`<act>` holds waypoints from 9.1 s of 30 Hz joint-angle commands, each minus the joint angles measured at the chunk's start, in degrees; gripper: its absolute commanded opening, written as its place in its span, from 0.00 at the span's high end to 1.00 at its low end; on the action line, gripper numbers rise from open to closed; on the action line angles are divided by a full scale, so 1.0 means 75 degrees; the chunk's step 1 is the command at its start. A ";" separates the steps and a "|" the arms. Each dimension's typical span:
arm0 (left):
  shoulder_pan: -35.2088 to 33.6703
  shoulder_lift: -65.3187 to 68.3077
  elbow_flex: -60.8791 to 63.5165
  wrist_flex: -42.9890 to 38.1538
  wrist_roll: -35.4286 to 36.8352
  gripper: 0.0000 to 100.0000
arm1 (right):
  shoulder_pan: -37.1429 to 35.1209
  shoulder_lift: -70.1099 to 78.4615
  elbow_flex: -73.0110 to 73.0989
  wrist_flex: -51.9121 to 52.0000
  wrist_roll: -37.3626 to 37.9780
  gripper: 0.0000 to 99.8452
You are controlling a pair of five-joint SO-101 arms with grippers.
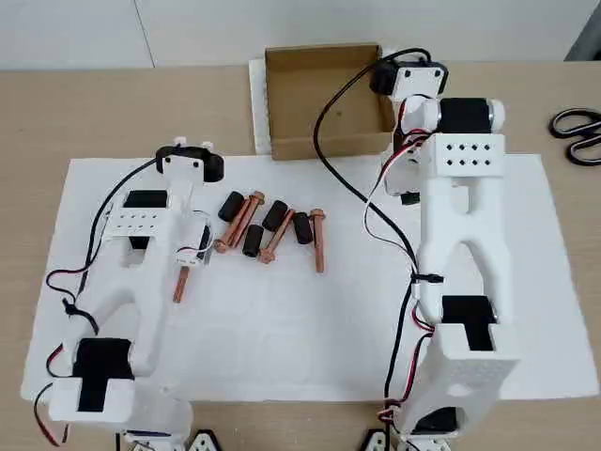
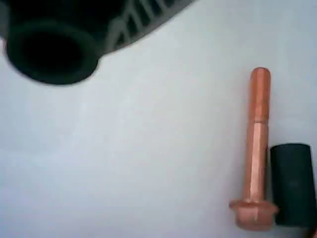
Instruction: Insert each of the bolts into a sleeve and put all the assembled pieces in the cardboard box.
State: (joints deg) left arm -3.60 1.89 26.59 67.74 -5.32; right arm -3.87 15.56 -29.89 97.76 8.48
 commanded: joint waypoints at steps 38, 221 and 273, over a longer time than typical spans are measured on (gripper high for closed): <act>0.0000 0.0750 -0.2081 0.1301 -0.0012 0.99 | -0.0006 -0.0522 -0.0035 0.0100 -0.0012 1.00; 0.5638 -0.7174 0.3159 -0.5509 0.3739 0.99 | -0.3030 -1.5924 1.4593 -0.6570 -0.1618 1.00; 0.3106 -0.7244 -0.0604 0.1430 0.2309 0.81 | -0.2796 -1.5924 1.4558 -0.6582 -0.1606 1.00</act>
State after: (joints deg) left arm 25.05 -51.21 26.15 76.70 13.58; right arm -25.93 -103.21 80.18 48.88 -3.56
